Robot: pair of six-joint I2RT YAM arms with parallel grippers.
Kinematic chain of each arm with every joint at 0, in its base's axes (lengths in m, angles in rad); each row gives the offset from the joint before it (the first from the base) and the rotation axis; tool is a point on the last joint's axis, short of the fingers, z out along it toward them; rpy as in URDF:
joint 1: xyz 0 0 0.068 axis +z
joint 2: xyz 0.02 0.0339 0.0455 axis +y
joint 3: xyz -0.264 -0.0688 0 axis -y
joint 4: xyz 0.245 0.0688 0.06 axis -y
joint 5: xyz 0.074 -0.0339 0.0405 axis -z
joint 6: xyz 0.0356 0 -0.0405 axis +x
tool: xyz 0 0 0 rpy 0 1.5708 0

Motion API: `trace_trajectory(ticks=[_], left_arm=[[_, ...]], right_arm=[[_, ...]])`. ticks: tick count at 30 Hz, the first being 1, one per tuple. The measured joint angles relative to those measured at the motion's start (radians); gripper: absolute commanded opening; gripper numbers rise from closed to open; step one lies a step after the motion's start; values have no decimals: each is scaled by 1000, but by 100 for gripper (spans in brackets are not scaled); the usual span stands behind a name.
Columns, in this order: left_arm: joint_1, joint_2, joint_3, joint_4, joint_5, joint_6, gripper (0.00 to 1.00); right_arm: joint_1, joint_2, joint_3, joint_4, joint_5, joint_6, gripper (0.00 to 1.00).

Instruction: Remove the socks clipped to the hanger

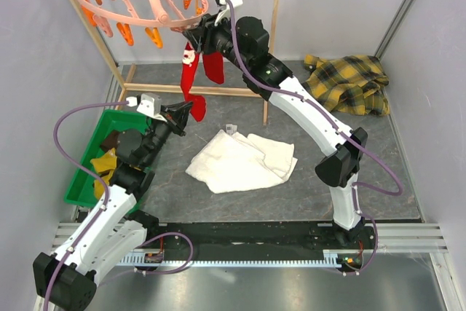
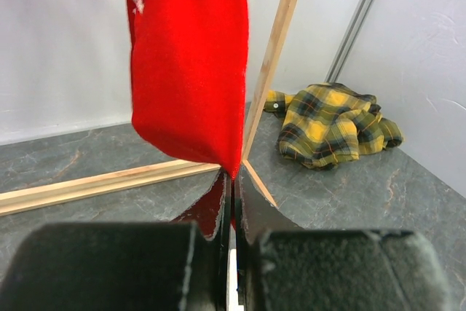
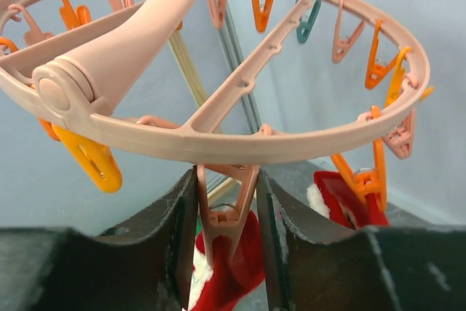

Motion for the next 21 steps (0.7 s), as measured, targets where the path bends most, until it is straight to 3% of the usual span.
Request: trace_trajectory(ticks=[1, 3, 9, 11, 12, 16, 21], left_arm=[[0, 0, 0, 0, -3, 0, 2], [0, 0, -1, 0, -6, 0, 2], [0, -8, -3, -39, -61, -13, 2], [0, -8, 5, -97, -125, -27, 2], [0, -2, 18, -148, -179, -39, 2], [10, 53, 106, -357, -455, -80, 2], [121, 57, 118, -521, -724, -114, 2]], right_arm=[[-3, 0, 0, 8, -3, 6, 10], [-8, 2, 0, 27, -6, 19, 0], [-21, 9, -1, 68, -19, 58, 0], [-21, 9, -2, 69, -21, 68, 6], [-21, 10, -2, 71, -24, 75, 15], [-21, 10, -3, 76, -34, 97, 27], [-21, 9, -31, 92, -37, 103, 43]])
